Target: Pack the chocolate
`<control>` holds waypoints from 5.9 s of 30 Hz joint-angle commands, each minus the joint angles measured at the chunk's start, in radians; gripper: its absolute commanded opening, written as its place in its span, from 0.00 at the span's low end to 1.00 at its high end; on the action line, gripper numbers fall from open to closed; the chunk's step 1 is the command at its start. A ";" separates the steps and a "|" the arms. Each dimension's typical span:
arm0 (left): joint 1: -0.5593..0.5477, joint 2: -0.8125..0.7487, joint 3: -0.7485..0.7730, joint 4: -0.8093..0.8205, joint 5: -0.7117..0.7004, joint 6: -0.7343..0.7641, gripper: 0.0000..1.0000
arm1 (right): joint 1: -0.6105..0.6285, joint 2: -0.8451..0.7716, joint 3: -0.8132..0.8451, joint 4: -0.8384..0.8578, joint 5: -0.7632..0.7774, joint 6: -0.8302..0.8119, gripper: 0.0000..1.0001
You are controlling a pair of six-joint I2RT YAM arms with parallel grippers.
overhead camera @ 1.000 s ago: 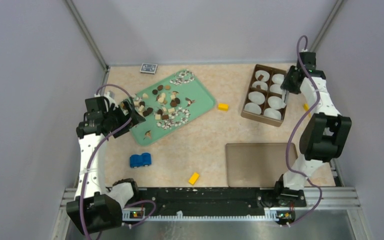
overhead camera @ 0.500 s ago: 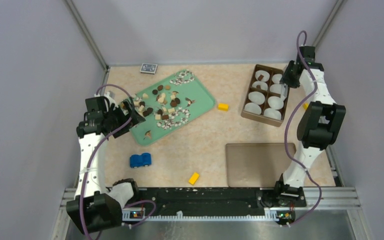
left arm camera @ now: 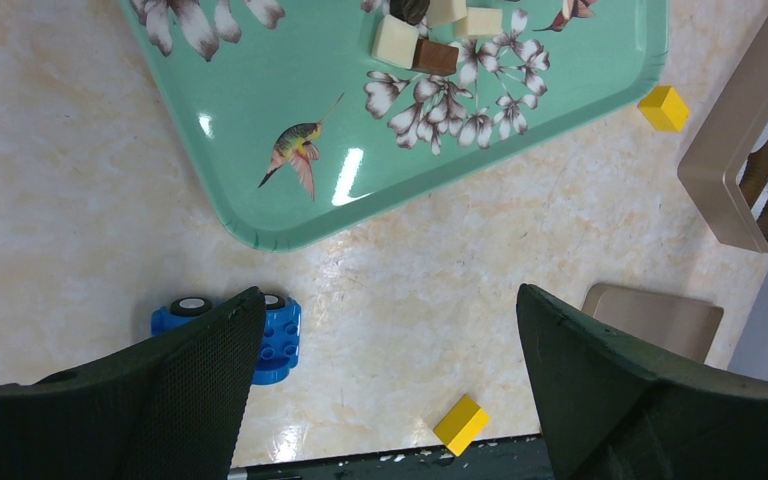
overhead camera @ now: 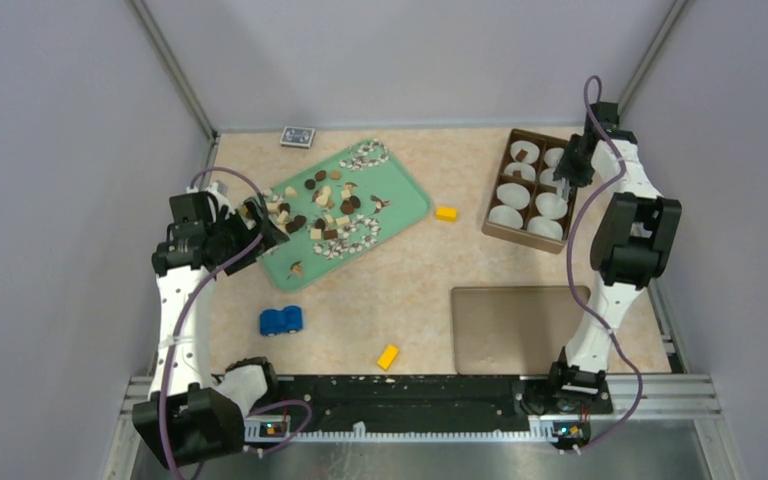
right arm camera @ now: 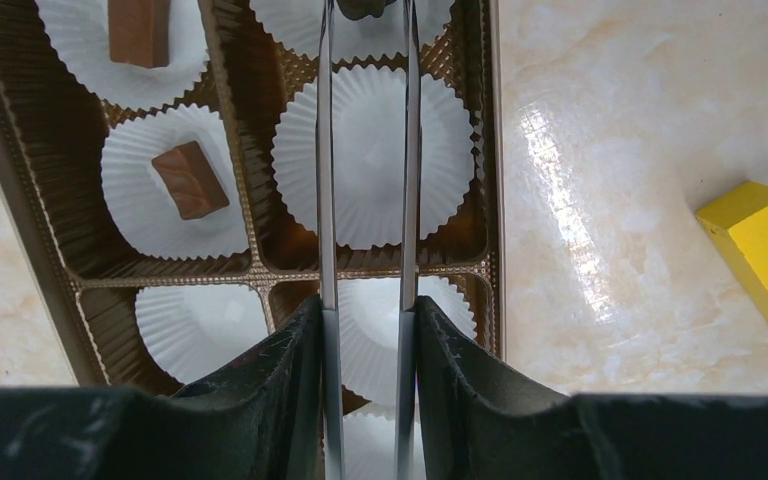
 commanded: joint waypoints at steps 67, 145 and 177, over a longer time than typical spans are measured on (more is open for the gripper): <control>-0.004 -0.069 -0.005 -0.005 -0.039 0.006 0.99 | 0.978 -0.136 -0.122 0.054 0.145 -0.139 0.34; -0.010 -0.040 -0.010 0.003 -0.003 0.022 0.99 | 0.134 -0.507 -0.349 0.042 0.093 0.007 0.13; -0.013 -0.036 -0.006 0.007 -0.012 0.020 0.99 | 0.038 -0.312 -0.287 0.028 -0.008 0.046 0.25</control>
